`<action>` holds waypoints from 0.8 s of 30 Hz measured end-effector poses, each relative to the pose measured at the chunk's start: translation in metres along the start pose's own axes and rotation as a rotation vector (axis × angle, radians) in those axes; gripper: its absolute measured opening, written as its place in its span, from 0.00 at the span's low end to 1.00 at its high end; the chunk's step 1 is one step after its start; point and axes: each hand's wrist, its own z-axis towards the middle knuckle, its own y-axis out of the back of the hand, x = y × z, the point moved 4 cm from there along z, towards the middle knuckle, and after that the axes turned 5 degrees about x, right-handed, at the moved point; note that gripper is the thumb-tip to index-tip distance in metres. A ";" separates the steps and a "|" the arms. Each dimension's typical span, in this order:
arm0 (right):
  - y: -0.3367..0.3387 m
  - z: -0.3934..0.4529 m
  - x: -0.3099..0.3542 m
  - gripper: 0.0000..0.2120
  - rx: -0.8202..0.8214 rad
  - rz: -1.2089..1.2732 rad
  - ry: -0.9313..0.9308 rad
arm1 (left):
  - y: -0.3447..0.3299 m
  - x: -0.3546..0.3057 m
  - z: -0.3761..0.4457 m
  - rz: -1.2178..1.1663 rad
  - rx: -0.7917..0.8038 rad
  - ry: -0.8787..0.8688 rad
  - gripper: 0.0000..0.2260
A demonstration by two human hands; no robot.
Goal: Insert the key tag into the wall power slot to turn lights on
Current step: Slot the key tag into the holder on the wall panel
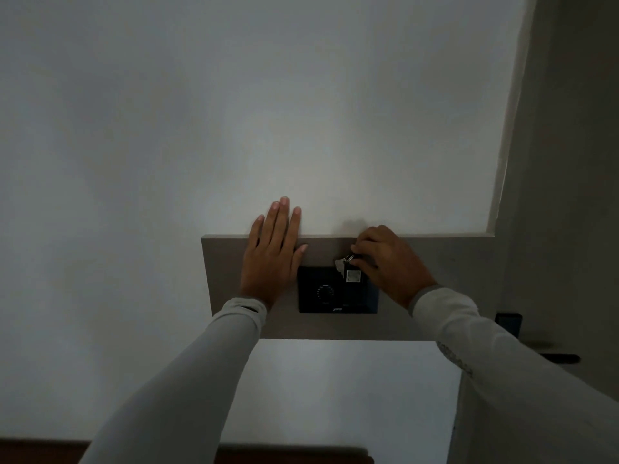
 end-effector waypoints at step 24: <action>-0.017 0.004 -0.016 0.12 -0.018 0.781 -0.346 | -0.001 0.000 0.000 0.001 0.026 -0.006 0.28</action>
